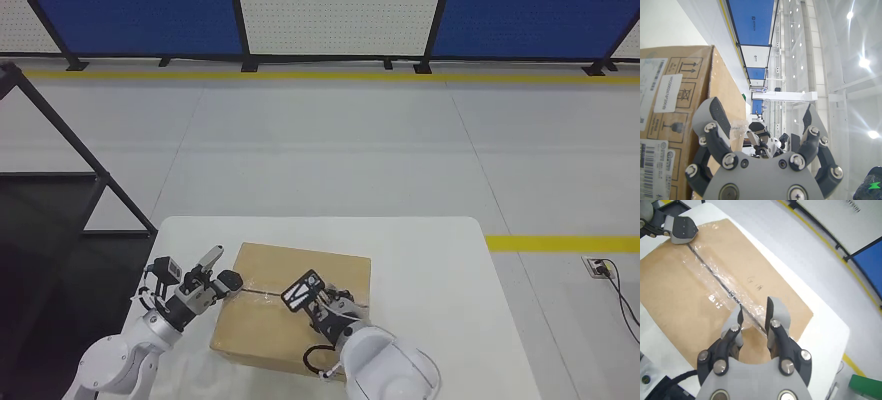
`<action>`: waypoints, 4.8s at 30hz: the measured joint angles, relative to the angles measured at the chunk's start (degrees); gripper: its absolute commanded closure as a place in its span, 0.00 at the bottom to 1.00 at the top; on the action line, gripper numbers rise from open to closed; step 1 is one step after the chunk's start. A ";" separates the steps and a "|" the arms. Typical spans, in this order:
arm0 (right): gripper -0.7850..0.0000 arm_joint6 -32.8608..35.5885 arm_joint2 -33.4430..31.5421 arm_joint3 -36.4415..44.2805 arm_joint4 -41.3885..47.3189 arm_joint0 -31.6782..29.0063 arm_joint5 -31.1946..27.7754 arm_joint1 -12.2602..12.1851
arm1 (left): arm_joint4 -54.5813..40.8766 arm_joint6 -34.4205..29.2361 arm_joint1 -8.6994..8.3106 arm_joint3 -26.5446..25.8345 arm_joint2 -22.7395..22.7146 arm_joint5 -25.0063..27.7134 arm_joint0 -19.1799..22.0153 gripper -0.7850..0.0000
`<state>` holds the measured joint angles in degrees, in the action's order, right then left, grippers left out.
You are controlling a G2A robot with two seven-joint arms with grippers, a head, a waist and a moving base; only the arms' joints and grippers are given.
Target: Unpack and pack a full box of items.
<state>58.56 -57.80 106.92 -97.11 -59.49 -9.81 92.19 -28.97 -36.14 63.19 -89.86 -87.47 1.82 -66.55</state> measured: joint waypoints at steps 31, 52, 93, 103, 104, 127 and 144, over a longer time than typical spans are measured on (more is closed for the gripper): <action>1.00 -5.22 -4.55 -6.33 15.06 1.40 5.72 0.51 | -0.42 0.31 -0.03 -0.40 -0.20 0.00 -0.09 0.00; 1.00 -7.94 -13.89 3.51 15.53 -9.39 7.18 -1.71 | 1.06 0.73 -0.14 -1.64 -0.11 -0.63 -0.02 0.00; 1.00 -18.17 -20.80 7.24 29.59 -15.41 6.33 -3.76 | 11.55 -1.25 -0.49 -16.46 8.67 -19.57 0.51 1.00; 1.00 -19.04 -21.67 5.31 31.78 -15.23 4.85 -4.49 | 17.74 2.18 -0.02 -12.65 14.22 -25.97 5.23 1.00; 1.00 -19.09 -21.81 5.28 32.14 -15.33 4.52 -4.59 | 18.05 2.60 0.07 -11.94 14.73 -26.37 5.77 1.00; 1.00 -11.16 -11.67 -2.43 34.84 -2.88 3.64 -4.98 | 13.56 9.07 -0.21 -11.65 7.36 -24.17 -0.61 1.00; 1.00 -9.93 -7.54 -5.85 42.21 1.15 11.03 -3.78 | 6.37 14.03 -1.13 -18.49 -10.68 -16.73 -13.54 1.00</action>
<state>48.63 -65.34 101.08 -54.90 -58.34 1.22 88.40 -22.60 -22.10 62.06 -108.35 -98.15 -14.91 -80.09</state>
